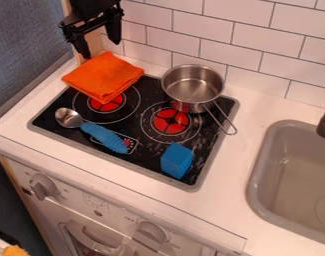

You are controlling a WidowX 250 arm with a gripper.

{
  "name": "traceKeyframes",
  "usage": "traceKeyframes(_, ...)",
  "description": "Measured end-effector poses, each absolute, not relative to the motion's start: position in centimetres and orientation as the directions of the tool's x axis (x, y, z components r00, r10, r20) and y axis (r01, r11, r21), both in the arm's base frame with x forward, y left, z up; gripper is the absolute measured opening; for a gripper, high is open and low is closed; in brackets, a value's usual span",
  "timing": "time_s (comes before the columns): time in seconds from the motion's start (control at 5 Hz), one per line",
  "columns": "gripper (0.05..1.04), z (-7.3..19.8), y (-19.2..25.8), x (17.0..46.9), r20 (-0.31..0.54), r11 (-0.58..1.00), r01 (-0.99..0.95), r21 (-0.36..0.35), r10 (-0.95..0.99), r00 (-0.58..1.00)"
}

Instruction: Put the blue spoon on top of the orange cloth

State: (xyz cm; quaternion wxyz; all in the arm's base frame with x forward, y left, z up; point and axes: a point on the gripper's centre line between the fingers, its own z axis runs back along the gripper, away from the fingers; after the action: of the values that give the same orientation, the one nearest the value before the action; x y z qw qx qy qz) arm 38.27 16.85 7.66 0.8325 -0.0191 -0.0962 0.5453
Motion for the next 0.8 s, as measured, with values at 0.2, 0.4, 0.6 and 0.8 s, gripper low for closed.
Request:
traceKeyframes(0.2,0.999,6.1,16.6,37.8,0.105,0.394,-0.913,-0.102,0.917,0.384)
traceKeyframes(0.4,0.999,6.7,16.0,36.8,0.119,0.329,-0.943,-0.043,0.939,0.322)
traceKeyframes(0.6,0.999,8.2,14.6,35.6,0.105,0.303,-0.949,-0.090,0.950,0.294)
traceKeyframes(0.8,0.999,8.7,13.3,33.7,0.108,0.273,-0.958,-0.090,0.959,0.263)
